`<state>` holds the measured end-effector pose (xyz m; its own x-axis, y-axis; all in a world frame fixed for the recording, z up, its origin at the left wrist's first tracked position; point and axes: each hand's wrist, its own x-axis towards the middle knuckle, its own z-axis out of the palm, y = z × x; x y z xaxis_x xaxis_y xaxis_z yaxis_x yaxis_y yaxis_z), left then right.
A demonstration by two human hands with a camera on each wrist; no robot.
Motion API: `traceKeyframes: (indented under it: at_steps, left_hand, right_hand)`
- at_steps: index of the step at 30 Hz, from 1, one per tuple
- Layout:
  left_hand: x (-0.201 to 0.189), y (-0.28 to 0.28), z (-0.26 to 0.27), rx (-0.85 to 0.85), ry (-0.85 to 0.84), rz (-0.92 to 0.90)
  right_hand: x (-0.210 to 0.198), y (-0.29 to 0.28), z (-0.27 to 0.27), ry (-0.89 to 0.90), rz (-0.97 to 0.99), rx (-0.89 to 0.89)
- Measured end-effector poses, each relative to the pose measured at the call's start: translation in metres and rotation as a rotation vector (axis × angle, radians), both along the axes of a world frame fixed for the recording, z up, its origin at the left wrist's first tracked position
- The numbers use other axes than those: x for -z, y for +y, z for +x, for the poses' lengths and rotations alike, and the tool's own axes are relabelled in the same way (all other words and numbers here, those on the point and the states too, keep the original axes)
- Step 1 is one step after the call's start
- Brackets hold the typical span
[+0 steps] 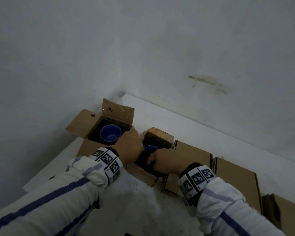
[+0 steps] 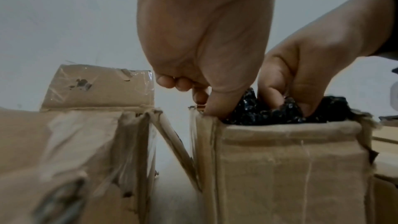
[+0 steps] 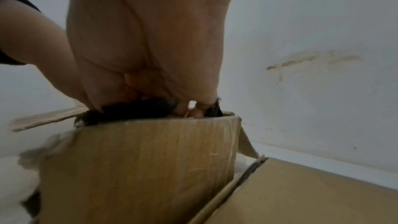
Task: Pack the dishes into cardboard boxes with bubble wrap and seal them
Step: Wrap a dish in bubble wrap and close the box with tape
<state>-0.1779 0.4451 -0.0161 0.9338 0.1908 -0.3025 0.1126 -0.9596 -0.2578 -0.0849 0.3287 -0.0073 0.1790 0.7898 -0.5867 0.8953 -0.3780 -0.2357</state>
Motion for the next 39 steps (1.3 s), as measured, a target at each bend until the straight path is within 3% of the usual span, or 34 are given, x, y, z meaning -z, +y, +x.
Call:
traceKeyframes:
  at_steps: [5,9,13,18,22,25,29,32,39]
  left_hand:
    - [0.001,-0.006,0.001,0.0,0.089,0.047]
    - [-0.005,-0.003,0.003,-0.121,0.112,-0.084]
    - [0.001,-0.003,0.005,-0.094,0.048,-0.038]
    - [0.008,-0.01,0.004,-0.134,0.013,-0.071]
    - [0.0,-0.015,0.006,-0.138,0.074,-0.033]
    - [-0.017,-0.021,0.015,-0.173,0.047,-0.02]
    - [-0.025,-0.048,0.043,-0.182,-0.179,-0.26]
    - [-0.019,-0.087,0.075,-0.121,-0.268,-0.367]
    - [-0.007,-0.219,0.149,-0.017,-0.183,-0.617]
  right_hand:
    - [0.012,0.003,-0.011,-0.256,-0.03,-0.073]
    - [0.003,-0.001,-0.006,-0.178,0.024,-0.052]
    - [-0.002,0.002,0.001,-0.051,-0.026,0.039]
    - [0.005,0.001,-0.008,-0.095,-0.14,-0.017]
    - [0.009,-0.011,-0.001,-0.039,0.008,0.042]
    - [0.003,-0.031,0.011,-0.033,0.274,0.142]
    - [-0.002,-0.069,0.032,-0.073,0.492,0.308]
    - [-0.002,-0.108,0.052,-0.103,0.518,0.479]
    - [-0.001,-0.244,0.104,-0.163,0.476,0.79]
